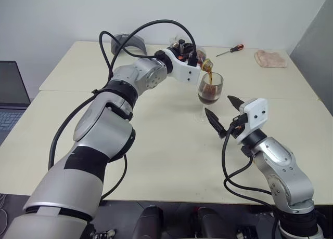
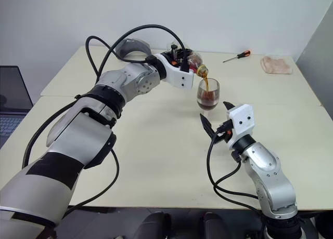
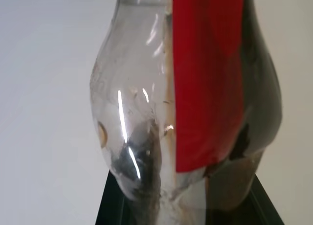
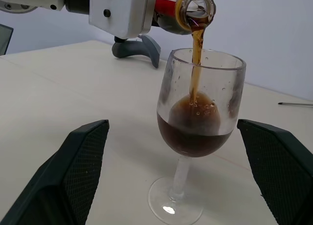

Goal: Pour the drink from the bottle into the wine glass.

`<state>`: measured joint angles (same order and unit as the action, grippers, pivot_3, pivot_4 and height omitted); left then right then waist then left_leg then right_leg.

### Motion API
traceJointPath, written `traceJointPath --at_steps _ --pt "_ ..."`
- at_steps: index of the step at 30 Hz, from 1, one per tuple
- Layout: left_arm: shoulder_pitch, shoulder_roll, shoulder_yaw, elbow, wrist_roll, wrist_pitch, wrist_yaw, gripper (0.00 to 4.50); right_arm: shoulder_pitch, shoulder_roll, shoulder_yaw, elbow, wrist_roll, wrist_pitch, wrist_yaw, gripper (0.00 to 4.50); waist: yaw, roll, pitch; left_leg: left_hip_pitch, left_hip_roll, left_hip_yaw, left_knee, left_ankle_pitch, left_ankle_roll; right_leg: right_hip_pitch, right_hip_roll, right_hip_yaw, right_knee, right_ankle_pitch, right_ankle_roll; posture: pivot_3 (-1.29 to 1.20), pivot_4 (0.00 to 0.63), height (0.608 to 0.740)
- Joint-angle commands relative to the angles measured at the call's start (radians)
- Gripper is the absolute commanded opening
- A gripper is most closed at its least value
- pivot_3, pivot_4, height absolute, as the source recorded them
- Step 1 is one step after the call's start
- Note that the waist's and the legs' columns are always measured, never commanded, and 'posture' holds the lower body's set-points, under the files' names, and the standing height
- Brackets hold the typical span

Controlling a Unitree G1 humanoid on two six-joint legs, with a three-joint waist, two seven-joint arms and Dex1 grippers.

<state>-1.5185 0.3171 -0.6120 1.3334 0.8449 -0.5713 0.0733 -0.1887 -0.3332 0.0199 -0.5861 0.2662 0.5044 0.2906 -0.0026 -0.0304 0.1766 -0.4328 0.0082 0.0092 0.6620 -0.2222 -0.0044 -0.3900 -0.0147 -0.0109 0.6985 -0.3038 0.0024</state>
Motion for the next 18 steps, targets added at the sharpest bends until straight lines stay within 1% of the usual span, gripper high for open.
traceJointPath --at_steps 1,15,18 --pt "-0.047 0.011 0.006 -0.009 -0.008 0.006 0.017 0.79 -0.013 0.002 -0.012 -0.044 0.008 -0.007 0.002 4.5 0.0 0.0 0.0 0.0 0.0 0.0 0.0 0.0 0.0 0.0 0.0 0.0 0.0 0.0 0.0 0.0 0.15 0.74" --pt "-0.046 0.007 0.008 -0.011 -0.012 0.001 0.013 0.79 -0.006 0.005 -0.009 -0.054 0.009 -0.001 0.004 4.5 0.0 0.0 0.0 0.0 0.0 0.0 0.0 0.0 -0.001 0.0 0.0 0.0 0.0 0.0 0.0 0.0 0.15 0.74" --pt "-0.04 0.001 0.031 -0.011 -0.039 -0.006 -0.002 0.79 -0.009 0.002 -0.009 -0.052 0.006 -0.001 0.006 4.5 0.0 0.0 0.0 0.0 0.0 0.0 0.0 0.001 -0.001 0.0 0.0 0.0 0.0 0.0 0.0 0.0 0.15 0.74"
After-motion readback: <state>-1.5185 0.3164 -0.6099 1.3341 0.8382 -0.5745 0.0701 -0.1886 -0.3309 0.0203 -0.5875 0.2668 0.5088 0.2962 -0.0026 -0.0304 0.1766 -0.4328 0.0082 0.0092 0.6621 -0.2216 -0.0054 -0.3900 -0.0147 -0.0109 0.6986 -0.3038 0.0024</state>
